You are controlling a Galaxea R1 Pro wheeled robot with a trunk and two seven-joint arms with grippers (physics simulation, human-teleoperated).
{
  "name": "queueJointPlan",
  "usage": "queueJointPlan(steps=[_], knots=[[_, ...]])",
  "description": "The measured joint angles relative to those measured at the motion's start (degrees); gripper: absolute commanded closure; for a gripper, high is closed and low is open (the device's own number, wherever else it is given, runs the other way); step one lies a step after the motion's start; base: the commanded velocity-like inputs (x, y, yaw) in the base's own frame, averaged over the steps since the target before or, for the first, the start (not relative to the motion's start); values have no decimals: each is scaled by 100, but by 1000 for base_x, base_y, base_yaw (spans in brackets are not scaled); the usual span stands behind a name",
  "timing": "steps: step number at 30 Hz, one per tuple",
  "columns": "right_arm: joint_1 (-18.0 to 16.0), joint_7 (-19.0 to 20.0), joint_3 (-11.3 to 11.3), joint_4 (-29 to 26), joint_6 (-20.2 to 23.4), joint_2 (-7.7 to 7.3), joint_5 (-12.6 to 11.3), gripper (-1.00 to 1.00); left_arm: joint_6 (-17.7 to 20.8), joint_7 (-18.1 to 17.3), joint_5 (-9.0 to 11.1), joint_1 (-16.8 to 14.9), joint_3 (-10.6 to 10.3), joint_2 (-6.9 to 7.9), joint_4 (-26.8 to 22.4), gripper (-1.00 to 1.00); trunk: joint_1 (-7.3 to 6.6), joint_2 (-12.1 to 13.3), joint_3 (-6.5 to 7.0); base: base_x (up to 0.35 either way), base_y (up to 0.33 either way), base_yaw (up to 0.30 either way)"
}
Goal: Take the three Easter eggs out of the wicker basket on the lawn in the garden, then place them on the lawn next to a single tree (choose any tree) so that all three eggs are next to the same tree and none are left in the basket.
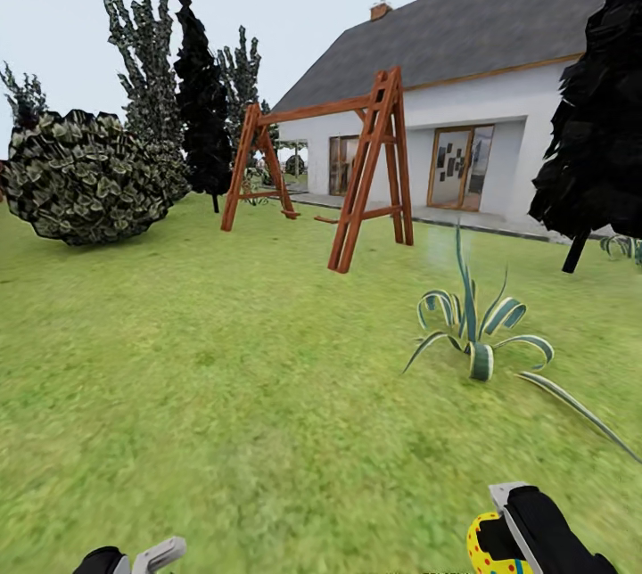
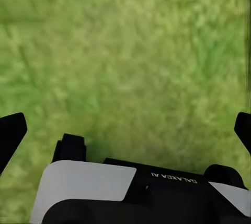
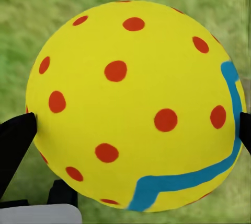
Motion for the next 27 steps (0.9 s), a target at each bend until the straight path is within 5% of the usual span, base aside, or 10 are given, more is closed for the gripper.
queueJointPlan(steps=[16, 27], knots=[[0, 0, 0, 6, 0, 0, 0, 100, -1, 1, -5, 0, -1, 0, 0, -100, 1, 0, 0, 9, 3, -300], [0, 0, 0, -2, 1, 0, 1, 100, -2, 1, -21, 0, -29, -9, 1, -100, -3, 0, 0, 296, 60, -300]])
